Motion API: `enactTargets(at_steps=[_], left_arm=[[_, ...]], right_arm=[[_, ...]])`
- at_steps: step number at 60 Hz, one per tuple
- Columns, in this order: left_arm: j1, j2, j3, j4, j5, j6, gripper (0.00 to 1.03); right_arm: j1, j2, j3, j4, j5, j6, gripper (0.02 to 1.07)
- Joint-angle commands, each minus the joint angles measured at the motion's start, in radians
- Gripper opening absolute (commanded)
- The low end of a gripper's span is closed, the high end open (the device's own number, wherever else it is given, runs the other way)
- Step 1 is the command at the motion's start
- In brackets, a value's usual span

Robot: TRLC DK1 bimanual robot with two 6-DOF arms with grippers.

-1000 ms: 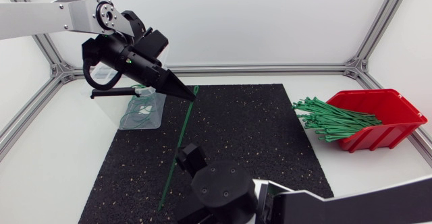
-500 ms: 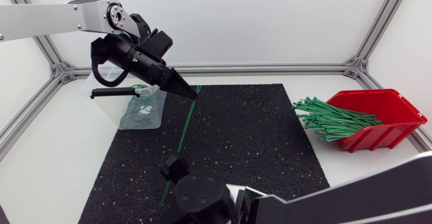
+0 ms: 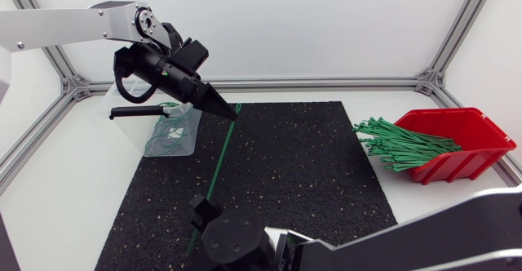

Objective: Take a green cable tie from the red box, thread the tail through the head to close it, then place it in the transparent bin on the left.

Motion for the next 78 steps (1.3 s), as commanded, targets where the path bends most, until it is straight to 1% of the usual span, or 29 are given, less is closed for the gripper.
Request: enactTargets(at_steps=[1, 3, 5, 24, 46, 58, 71, 78], left_arm=[[0.015, 0.034, 0.036, -0.028, 0.011, 0.038, 0.04], [0.015, 0.037, 0.039, -0.036, 0.011, 0.047, 0.04], [0.016, 0.037, 0.039, -0.042, 0.011, 0.052, 0.04], [0.018, 0.054, 0.054, -0.056, 0.011, 0.063, 0.04], [0.022, 0.060, 0.056, -0.093, 0.012, 0.103, 0.04], [0.028, 0.063, 0.052, -0.102, 0.011, 0.124, 0.04], [0.030, 0.062, 0.051, -0.103, 0.011, 0.139, 0.04], [0.030, 0.055, 0.042, -0.102, 0.011, 0.144, 0.04]], right_arm=[[0.018, 0.018, 0.000, 0.023, -0.003, -0.010, 0.38], [0.019, 0.018, 0.000, 0.026, -0.003, -0.010, 0.36], [0.019, 0.021, 0.000, 0.030, -0.006, -0.010, 0.31], [0.038, 0.052, 0.003, 0.044, -0.012, 0.004, 0.30], [0.082, 0.067, 0.003, 0.044, -0.006, 0.025, 0.28], [0.093, 0.073, 0.003, 0.044, -0.001, 0.033, 0.24], [0.093, 0.073, -0.002, 0.044, 0.008, 0.034, 0.22], [0.091, 0.072, -0.003, 0.046, 0.008, 0.037, 0.19]])
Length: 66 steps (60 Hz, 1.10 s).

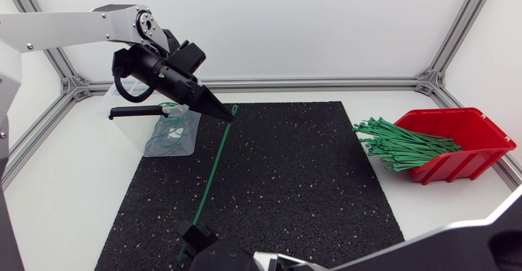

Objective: Take a green cable tie from the red box, thread the tail through the head to close it, then place it in the transparent bin on the left.

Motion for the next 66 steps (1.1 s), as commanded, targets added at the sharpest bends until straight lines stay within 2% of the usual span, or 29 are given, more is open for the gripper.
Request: enactTargets(at_steps=[1, 25, 29, 37, 40, 50, 60, 66], left_arm=[[0.010, 0.016, 0.003, -0.024, 0.007, 0.033, 0.04], [0.010, -0.003, -0.028, -0.014, 0.006, 0.061, 0.04], [0.010, -0.007, -0.031, -0.012, 0.006, 0.065, 0.04], [0.007, -0.021, -0.055, -0.008, 0.007, 0.082, 0.04], [0.007, -0.029, -0.066, -0.004, 0.007, 0.087, 0.04], [0.007, -0.050, -0.093, 0.008, 0.007, 0.094, 0.04], [0.005, -0.081, -0.127, 0.037, 0.007, 0.094, 0.04], [0.004, -0.105, -0.161, 0.063, 0.009, 0.094, 0.04]], right_arm=[[0.007, 0.013, -0.001, 0.010, 0.007, 0.011, 0.19], [-0.007, -0.035, 0.022, 0.007, 0.005, 0.045, 0.14], [-0.013, -0.075, 0.045, -0.057, 0.005, 0.093, 0.13], [-0.040, -0.148, 0.143, -0.320, -0.007, 0.280, 0.12], [-0.056, -0.167, 0.166, -0.369, -0.018, 0.317, 0.11], [-0.099, -0.224, 0.258, -0.623, -0.093, 0.507, 0.09], [-0.128, -0.274, 0.295, -0.766, -0.165, 0.631, 0.08], [-0.154, -0.291, 0.298, -0.807, -0.192, 0.666, 0.08]])
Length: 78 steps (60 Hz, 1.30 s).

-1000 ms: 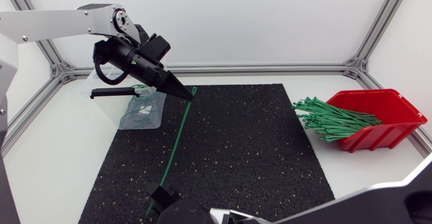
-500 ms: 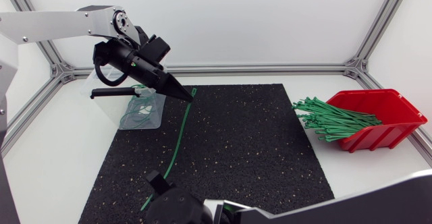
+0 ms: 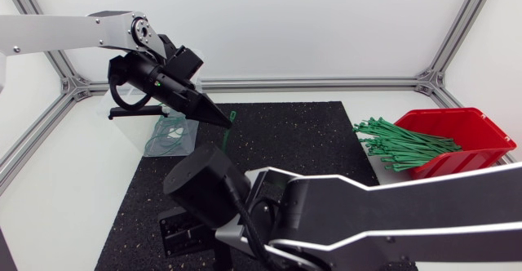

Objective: Take a green cable tie from the red box, thread the tail through the head to close it, then place it in the transparent bin on the left.

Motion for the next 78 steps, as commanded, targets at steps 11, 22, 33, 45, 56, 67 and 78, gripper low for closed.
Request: enactTargets(at_steps=[11, 22, 33, 45, 56, 67, 78], left_arm=[[-0.008, -0.105, -0.127, 0.080, 0.004, 0.015, 0.04], [-0.027, -0.143, -0.170, 0.107, 0.004, 0.010, 0.04], [-0.038, -0.165, -0.188, 0.111, 0.004, 0.010, 0.04], [-0.043, -0.180, -0.216, 0.121, 0.004, 0.010, 0.04], [-0.052, -0.186, -0.245, 0.126, 0.003, 0.038, 0.04], [-0.055, -0.189, -0.268, 0.114, 0.001, 0.105, 0.04], [-0.049, -0.188, -0.279, 0.066, 0.000, 0.197, 0.04]], right_arm=[[-0.041, -0.058, 0.013, -0.120, -0.066, 0.106, 0.09], [-0.069, -0.094, 0.001, -0.165, -0.105, 0.135, 0.09], [-0.075, -0.110, -0.086, -0.005, -0.059, 0.126, 0.10], [-0.044, -0.086, -0.163, 0.128, -0.008, 0.091, 0.12], [-0.026, -0.041, -0.198, 0.217, 0.004, 0.004, 0.13], [-0.015, 0.018, -0.192, 0.257, 0.027, -0.110, 0.15], [-0.020, 0.046, -0.202, 0.277, 0.029, -0.196, 0.22]])
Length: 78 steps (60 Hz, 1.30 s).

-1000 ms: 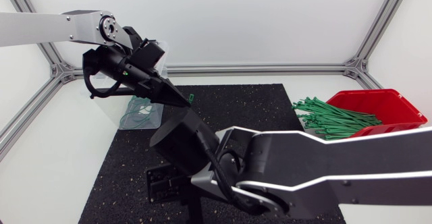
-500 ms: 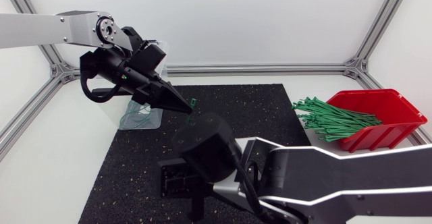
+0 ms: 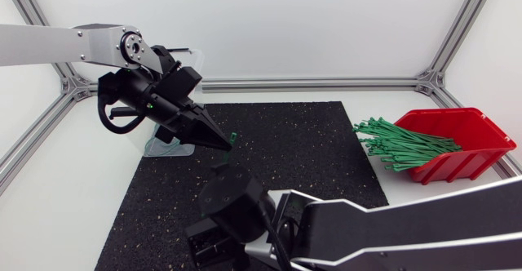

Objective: Take a green cable tie from the red box, thread the tail through the head to close it, then place it in the transparent bin on the left.

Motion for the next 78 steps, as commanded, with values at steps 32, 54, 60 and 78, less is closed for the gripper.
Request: enactTargets(at_steps=[32, 54, 60, 78], left_arm=[[0.023, 0.034, 0.007, -0.088, -0.056, 0.179, 0.04], [-0.037, 0.071, 0.053, -0.094, -0.096, 0.202, 0.04], [-0.037, 0.079, 0.082, -0.094, -0.106, 0.187, 0.04], [-0.026, 0.038, 0.114, -0.117, -0.119, 0.182, 0.04]], right_arm=[[-0.034, -0.110, -0.168, 0.045, 0.021, -0.264, 0.81], [-0.055, -0.263, -0.299, -0.012, 0.021, -0.356, 0.93], [-0.066, -0.315, -0.340, -0.032, 0.024, -0.369, 0.96], [-0.106, -0.418, -0.428, -0.039, 0.022, -0.399, 0.98]])
